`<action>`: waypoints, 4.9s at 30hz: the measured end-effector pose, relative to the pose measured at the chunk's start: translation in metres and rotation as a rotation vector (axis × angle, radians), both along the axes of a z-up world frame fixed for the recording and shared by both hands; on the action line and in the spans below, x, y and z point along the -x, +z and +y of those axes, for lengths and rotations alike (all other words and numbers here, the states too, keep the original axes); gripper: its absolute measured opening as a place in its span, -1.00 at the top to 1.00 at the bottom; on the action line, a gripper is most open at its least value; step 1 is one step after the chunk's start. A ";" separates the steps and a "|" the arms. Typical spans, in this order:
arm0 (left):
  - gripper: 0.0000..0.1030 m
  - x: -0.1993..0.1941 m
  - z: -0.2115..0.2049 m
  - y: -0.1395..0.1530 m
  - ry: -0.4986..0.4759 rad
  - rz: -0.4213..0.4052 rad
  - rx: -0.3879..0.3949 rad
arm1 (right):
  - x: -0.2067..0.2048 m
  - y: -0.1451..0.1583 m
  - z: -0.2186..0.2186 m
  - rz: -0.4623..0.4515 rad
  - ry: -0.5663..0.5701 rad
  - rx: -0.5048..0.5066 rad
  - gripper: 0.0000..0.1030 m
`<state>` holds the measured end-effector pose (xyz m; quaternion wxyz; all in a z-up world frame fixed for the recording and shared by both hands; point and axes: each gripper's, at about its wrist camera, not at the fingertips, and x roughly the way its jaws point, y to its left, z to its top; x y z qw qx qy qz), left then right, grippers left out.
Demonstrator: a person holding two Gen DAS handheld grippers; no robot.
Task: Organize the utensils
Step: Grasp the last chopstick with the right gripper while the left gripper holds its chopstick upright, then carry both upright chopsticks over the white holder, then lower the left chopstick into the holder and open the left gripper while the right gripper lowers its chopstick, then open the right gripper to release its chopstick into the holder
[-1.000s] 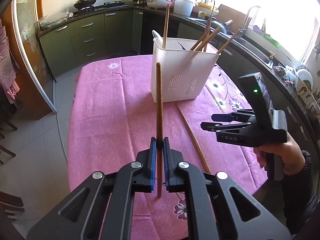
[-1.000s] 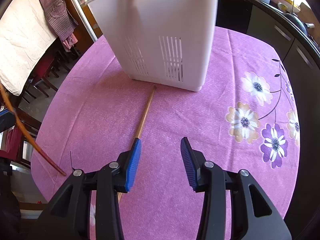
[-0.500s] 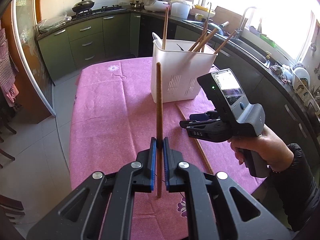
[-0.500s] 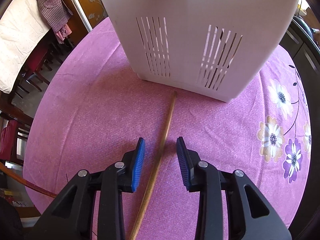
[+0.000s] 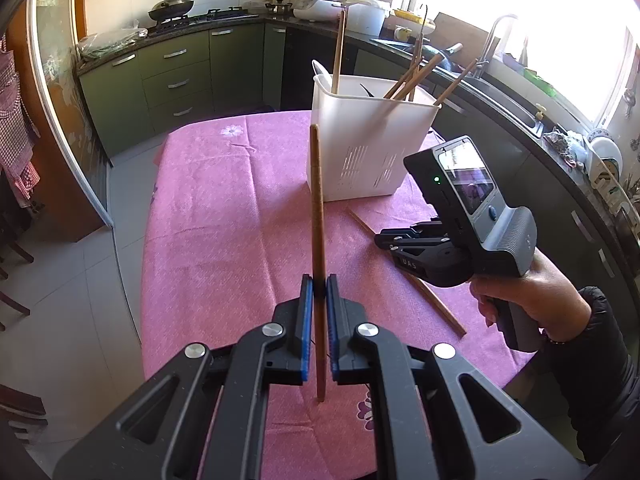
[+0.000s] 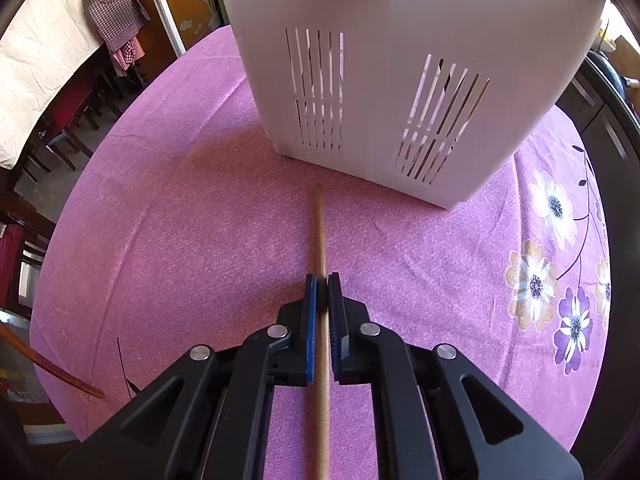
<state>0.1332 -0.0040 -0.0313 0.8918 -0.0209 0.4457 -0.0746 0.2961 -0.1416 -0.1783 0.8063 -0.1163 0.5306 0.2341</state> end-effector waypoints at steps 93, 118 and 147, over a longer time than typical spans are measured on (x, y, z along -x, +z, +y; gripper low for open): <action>0.87 -0.168 -0.063 0.116 -0.032 -0.178 -0.087 | 0.050 0.313 -0.113 -0.602 0.061 -0.434 0.87; -0.87 0.021 -0.017 0.066 0.137 -0.507 -0.053 | -0.061 0.287 -0.090 -0.555 -0.109 -0.444 0.87; -0.87 0.080 -0.009 0.024 0.190 -0.436 -0.039 | 0.166 0.169 -0.163 -0.618 -0.169 -0.408 -0.28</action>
